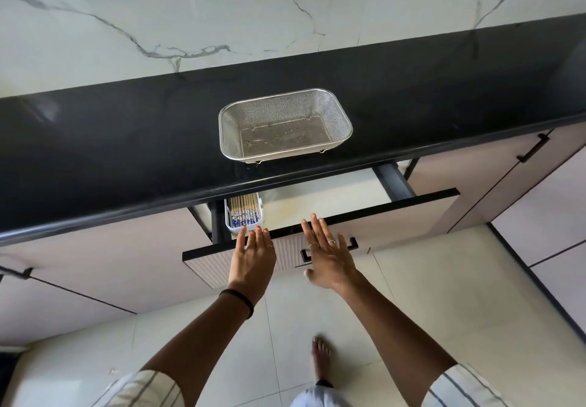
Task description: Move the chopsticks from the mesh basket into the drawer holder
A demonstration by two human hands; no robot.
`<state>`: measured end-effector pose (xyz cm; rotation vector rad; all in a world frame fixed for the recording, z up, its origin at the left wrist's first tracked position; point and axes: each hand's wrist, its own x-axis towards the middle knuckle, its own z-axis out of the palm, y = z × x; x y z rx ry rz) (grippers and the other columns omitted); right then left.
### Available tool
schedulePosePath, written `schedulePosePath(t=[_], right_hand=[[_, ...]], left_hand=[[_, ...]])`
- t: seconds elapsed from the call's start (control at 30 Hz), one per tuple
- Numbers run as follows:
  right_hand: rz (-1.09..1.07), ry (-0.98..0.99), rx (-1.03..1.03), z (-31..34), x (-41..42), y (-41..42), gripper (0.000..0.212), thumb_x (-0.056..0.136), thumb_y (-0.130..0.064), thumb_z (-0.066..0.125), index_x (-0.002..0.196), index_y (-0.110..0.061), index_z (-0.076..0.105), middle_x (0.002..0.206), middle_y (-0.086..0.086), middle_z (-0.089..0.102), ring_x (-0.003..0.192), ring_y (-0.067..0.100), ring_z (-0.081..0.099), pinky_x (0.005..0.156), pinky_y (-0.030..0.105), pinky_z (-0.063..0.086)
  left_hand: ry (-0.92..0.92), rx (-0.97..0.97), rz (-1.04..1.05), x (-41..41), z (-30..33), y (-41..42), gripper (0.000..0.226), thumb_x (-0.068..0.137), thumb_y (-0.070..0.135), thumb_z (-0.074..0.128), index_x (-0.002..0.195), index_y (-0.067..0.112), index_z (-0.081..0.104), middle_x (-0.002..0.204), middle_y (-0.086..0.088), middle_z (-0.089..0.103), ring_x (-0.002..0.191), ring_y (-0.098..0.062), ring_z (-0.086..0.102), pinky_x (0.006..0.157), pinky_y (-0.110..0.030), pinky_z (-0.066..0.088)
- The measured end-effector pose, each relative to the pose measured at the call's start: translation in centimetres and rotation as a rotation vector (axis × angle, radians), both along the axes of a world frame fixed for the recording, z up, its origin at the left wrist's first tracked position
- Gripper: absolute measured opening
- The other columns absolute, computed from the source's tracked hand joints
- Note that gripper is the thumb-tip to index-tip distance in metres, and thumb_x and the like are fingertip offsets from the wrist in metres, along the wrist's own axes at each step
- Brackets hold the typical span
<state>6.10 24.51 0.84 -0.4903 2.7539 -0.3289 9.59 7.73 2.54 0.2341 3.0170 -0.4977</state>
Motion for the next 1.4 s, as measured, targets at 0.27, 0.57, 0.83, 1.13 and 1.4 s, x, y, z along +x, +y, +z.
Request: schedulePosePath(t=[0.27,0.57,0.83,1.13,1.4], right_hand=[[-0.191,0.1,-0.199,-0.2,-1.0,-1.6,0.093,0.091,-0.029,0.055,0.149,-0.014,-0.017,0.158,0.009,-0.021,0.147,0.023,-0.014,0.119,0.046,0.004],[-0.344,-0.124,-0.408,-1.1,-3.4,-4.3,0.098,0.09,-0.031,0.059,0.147,-0.002,-0.015,0.158,0.015,-0.018,0.146,0.027,-0.014,0.121,0.04,0.003],[-0.322,-0.165,-0.428,-1.7,-6.6,-5.0,0.097,0.089,-0.029,0.058,0.148,-0.004,-0.015,0.157,0.013,-0.021,0.147,0.024,-0.016,0.12,0.04,0.004],[-0.313,-0.184,-0.494,-1.7,-10.1,-6.3,0.089,0.092,-0.02,0.055,0.147,0.002,-0.01,0.157,0.019,-0.017,0.147,0.026,-0.013,0.121,0.037,0.007],[-0.279,-0.171,-0.448,-2.3,-12.0,-6.5,0.079,0.091,-0.018,0.053,0.149,0.002,0.002,0.158,0.021,-0.008,0.148,0.028,-0.004,0.12,0.037,0.014]], left_hand=[[0.261,0.251,0.114,-4.6,1.9,-3.3,0.064,0.069,0.029,0.084,0.124,0.006,0.058,0.122,-0.012,0.058,0.111,-0.029,0.057,0.1,-0.047,0.043],[0.18,0.31,0.283,-8.4,0.5,-5.8,0.117,0.073,0.066,0.064,0.153,0.007,0.003,0.162,-0.01,0.001,0.149,-0.025,0.005,0.119,-0.043,0.006],[0.147,0.327,0.271,-11.3,0.4,-7.1,0.108,0.082,0.058,0.062,0.153,0.007,0.0,0.162,-0.01,0.002,0.149,-0.024,0.002,0.119,-0.043,0.006],[0.204,0.342,0.198,-13.6,0.1,-8.7,0.096,0.076,0.042,0.076,0.15,0.005,0.026,0.155,-0.011,0.03,0.146,-0.027,0.022,0.117,-0.045,0.019],[0.312,0.329,0.168,-14.4,-0.7,-9.0,0.089,0.069,0.028,0.084,0.142,0.003,0.041,0.147,-0.014,0.044,0.137,-0.028,0.04,0.11,-0.049,0.031]])
